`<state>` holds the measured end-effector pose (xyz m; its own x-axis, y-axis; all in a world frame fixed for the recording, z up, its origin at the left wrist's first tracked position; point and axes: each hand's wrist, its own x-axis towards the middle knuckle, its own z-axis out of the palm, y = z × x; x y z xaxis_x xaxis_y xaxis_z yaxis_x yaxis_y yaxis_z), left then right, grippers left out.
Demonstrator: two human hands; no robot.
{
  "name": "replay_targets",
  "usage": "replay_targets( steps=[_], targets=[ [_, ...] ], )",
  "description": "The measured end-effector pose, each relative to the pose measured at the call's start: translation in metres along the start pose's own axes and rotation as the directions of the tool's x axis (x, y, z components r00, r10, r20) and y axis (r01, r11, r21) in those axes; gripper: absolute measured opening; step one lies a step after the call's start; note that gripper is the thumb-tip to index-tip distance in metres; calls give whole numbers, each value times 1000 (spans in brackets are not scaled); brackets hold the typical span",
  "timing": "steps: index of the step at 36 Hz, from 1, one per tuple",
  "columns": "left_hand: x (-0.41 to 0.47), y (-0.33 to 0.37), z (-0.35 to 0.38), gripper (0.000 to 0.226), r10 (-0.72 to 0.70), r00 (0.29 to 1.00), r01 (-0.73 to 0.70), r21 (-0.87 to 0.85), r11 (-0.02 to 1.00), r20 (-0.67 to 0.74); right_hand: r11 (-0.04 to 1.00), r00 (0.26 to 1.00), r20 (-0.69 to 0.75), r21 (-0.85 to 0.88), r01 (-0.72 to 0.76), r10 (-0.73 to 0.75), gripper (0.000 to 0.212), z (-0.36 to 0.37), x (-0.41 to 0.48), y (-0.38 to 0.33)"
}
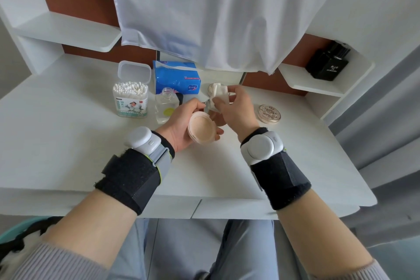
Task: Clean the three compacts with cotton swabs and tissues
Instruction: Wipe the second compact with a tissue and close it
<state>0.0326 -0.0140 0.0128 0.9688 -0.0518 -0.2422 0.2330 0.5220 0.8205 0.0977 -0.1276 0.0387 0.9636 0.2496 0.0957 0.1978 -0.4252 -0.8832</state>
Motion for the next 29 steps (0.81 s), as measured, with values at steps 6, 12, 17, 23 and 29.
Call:
replay_targets(
  steps=[6, 12, 17, 23, 29],
  targets=[
    [1, -2, 0, 36, 23, 1000, -23, 34, 999, -16, 998, 995, 93, -56, 34, -28, 49, 6, -3, 5],
    [3, -2, 1, 36, 40, 999, -39, 39, 998, -31, 977, 987, 125, -177, 122, -100, 59, 0, -5, 2],
    [1, -2, 1, 36, 39, 999, -37, 45, 998, -35, 986, 998, 39, -156, 62, -57, 44, 6, -5, -2],
    [-3, 1, 4, 31, 44, 999, -43, 16, 999, -33, 997, 998, -44, -66, -50, 47, 37, 1, 2, -3],
    [-2, 4, 1, 41, 37, 995, -40, -30, 999, -92, 992, 1000, -12, -127, -19, 18, 37, -15, -1, 6]
  ],
)
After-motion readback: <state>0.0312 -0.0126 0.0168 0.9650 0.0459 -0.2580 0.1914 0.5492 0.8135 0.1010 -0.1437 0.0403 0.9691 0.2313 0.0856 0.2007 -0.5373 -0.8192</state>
